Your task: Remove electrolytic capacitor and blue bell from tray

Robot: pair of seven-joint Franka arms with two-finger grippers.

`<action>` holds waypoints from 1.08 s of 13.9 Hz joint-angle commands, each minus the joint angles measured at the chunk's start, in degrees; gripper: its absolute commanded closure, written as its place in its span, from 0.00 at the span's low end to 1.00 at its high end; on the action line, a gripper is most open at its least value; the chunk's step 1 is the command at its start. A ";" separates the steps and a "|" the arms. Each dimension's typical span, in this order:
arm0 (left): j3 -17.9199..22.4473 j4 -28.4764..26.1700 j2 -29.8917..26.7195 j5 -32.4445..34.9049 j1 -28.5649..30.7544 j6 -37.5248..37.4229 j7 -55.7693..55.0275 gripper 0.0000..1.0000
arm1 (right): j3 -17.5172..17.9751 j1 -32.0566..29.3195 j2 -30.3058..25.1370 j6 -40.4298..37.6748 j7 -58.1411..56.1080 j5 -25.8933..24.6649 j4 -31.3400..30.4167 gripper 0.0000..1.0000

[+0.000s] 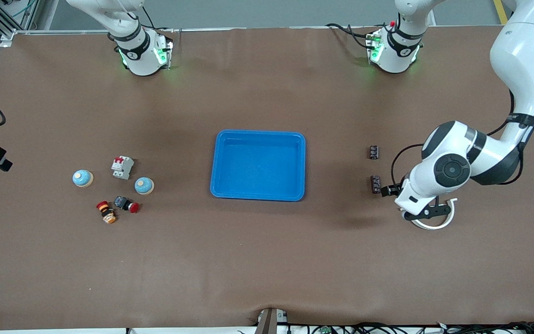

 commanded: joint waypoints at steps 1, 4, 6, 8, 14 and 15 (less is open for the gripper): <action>-0.42 2.20 -1.10 -1.53 0.89 -2.62 2.44 0.00 | 1.25 -1.21 0.98 -0.44 0.26 -0.24 1.82 0.00; -0.42 4.04 -1.98 -3.63 2.64 -3.23 5.77 0.00 | 1.25 -1.39 0.98 -0.44 0.17 -0.15 1.82 0.00; -0.33 5.62 -2.07 -4.34 3.27 -4.63 7.62 0.00 | 1.34 -1.48 0.98 -0.44 0.26 -0.15 1.82 0.00; -0.33 6.77 -2.16 -4.43 3.44 -6.13 8.85 0.00 | 1.34 -1.21 0.98 -0.44 0.26 -0.15 1.82 0.00; 0.62 7.65 -6.19 -7.76 5.99 -10.26 15.77 0.00 | 1.34 -1.21 0.98 -0.35 0.26 -0.33 1.82 0.00; 2.98 8.61 -7.42 -9.69 5.39 -11.83 18.93 0.00 | 1.25 -1.30 0.98 -0.35 0.26 -0.33 1.82 0.00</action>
